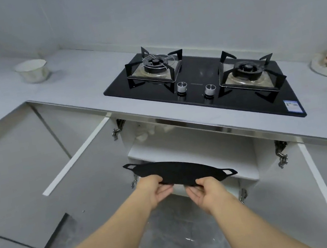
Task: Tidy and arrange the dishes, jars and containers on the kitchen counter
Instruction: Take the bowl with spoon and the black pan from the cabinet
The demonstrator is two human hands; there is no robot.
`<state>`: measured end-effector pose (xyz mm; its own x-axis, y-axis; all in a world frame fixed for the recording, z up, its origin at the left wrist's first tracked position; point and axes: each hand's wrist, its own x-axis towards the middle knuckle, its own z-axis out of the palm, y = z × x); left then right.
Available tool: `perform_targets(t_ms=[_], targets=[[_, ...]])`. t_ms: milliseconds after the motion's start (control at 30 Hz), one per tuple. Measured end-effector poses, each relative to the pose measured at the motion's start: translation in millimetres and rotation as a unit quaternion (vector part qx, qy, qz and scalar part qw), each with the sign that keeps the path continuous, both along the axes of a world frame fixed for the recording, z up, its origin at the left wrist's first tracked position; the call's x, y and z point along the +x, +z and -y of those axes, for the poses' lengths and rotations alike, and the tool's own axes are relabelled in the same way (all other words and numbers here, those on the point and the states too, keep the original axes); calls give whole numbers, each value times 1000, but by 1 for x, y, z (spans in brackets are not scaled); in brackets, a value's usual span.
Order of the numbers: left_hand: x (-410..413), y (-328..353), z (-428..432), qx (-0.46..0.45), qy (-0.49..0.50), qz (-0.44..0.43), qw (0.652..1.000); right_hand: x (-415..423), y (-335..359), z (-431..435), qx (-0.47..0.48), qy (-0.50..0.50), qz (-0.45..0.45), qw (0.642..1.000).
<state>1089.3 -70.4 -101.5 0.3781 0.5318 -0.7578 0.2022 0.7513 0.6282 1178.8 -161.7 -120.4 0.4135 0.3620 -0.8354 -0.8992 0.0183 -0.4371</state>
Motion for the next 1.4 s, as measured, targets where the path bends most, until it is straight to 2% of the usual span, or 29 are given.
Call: perform_targets(t_ms=[300, 500, 733, 1100, 1400], targets=[[-34, 58, 3, 47, 55, 11, 997, -25, 64, -4, 52, 81, 38, 995], [-50, 96, -20, 90, 87, 53, 991, -40, 113, -25, 99, 88, 74, 988], [-69, 138, -57, 168, 161, 100, 967, -55, 148, -73, 183, 94, 96, 974], [-83, 159, -190, 178, 171, 168, 954, -65, 180, -205, 222, 116, 120, 961], [-89, 150, -298, 180, 144, 150, 961, -70, 172, -308, 206, 109, 117, 965]])
